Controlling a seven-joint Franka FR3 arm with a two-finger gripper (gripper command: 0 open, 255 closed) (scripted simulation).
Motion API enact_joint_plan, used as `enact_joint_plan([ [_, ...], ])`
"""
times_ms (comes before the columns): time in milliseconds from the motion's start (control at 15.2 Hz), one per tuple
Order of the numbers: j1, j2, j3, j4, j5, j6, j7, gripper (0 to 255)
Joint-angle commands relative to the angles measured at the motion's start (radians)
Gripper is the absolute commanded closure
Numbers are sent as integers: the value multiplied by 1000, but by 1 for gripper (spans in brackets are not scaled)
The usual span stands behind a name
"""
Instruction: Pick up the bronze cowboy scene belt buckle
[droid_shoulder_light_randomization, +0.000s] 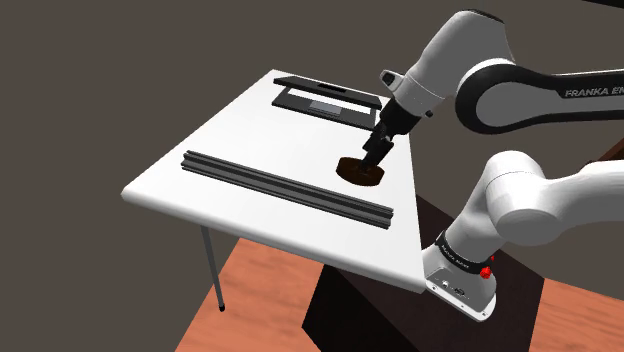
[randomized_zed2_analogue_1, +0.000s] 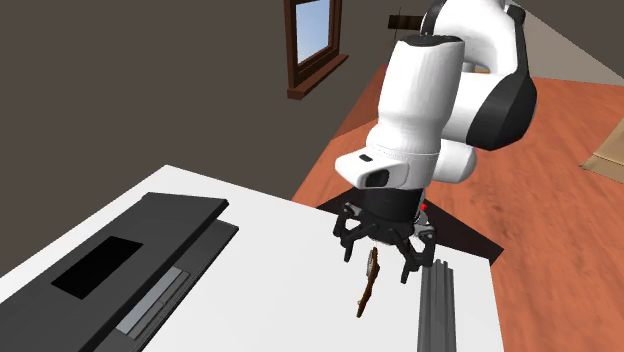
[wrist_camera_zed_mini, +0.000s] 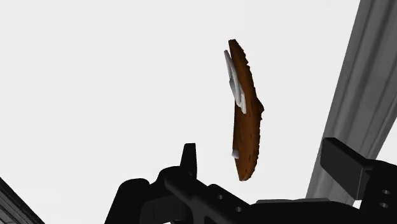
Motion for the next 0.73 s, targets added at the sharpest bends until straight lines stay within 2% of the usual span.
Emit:
enact_joint_plan([
  [0, 9, 8, 4, -26, 6, 38, -5, 0],
  [264, 14, 31, 6, -72, 13, 106, -9, 0],
  [462, 15, 35, 6, -78, 14, 116, -10, 0],
  [528, 15, 34, 6, -78, 13, 116, -10, 255],
  [660, 15, 35, 6, -79, 13, 116, -10, 255],
])
